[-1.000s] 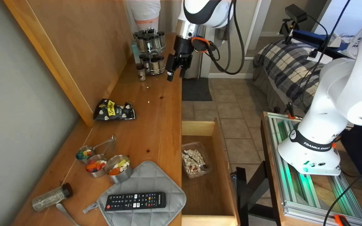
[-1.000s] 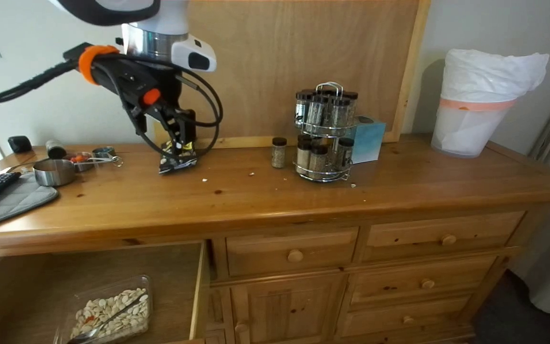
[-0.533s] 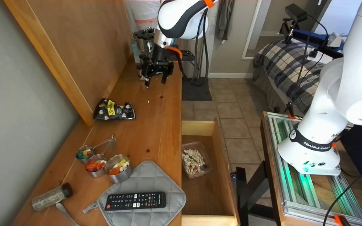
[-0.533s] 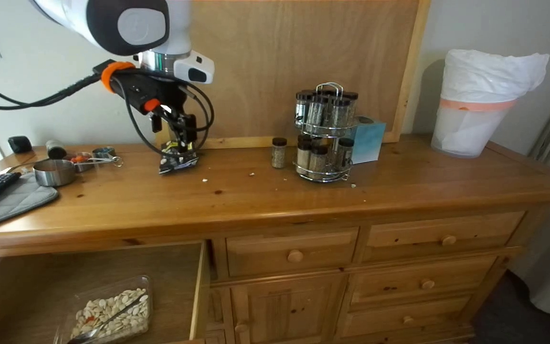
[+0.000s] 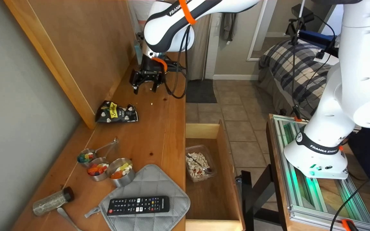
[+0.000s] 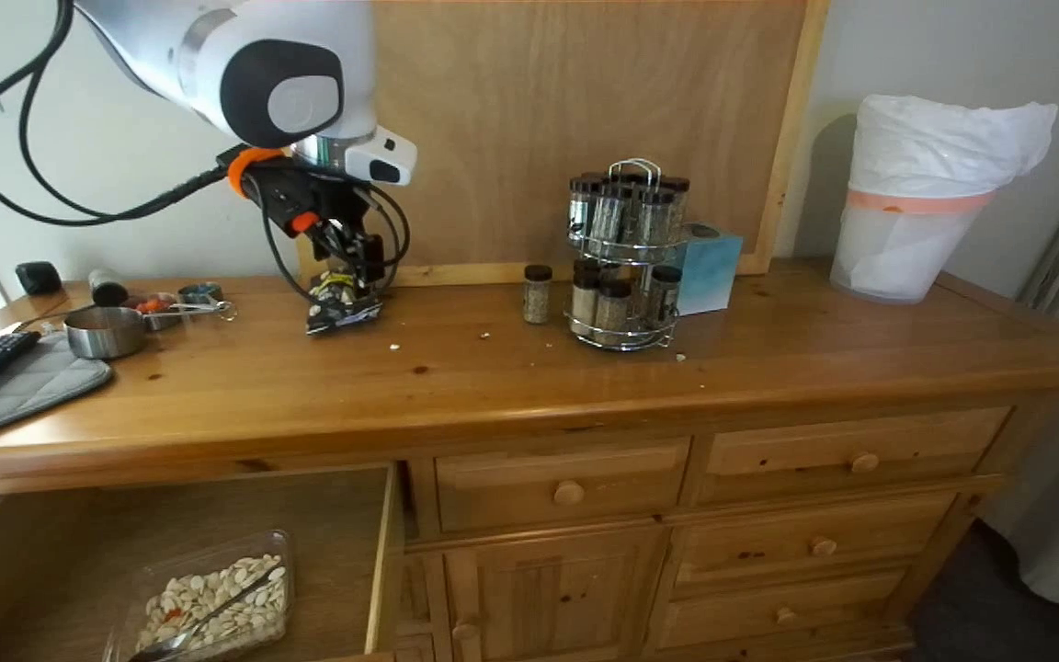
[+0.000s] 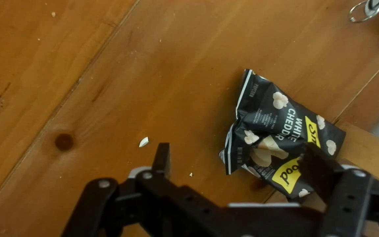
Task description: Put the pack of chips on the table into the open drawer
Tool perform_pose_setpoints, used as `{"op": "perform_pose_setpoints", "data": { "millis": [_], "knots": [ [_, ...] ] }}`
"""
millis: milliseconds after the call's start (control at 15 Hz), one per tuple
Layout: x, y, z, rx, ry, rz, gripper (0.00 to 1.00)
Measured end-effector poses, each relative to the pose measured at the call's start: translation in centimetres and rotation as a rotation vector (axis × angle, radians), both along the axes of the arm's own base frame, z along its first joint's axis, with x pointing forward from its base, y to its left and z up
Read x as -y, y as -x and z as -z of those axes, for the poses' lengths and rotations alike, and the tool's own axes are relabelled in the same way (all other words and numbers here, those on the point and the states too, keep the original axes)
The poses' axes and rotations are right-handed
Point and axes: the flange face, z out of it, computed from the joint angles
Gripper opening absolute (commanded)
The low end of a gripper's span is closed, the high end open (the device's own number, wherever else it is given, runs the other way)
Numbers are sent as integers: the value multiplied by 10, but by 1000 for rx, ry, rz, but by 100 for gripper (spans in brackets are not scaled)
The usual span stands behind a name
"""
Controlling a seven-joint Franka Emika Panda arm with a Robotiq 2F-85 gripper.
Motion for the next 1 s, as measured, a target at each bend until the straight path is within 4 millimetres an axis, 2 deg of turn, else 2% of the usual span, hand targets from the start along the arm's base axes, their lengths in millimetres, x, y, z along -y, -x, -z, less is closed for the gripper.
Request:
{"op": "perform_pose_setpoints", "data": {
  "millis": [133,400,467,533,600,733,933,1000],
  "knots": [
    [0,-9,15,-5,0,21,98],
    [-1,-25,44,-23,-8,64,84],
    [-1,-30,49,-21,-9,76,84],
    [0,-34,53,-17,-11,86,80],
    [0,-38,55,-11,-15,95,81],
    [2,-45,58,7,-26,111,78],
    [9,-55,57,32,-35,129,69],
    [11,-58,57,37,-37,133,70]
  ]
}}
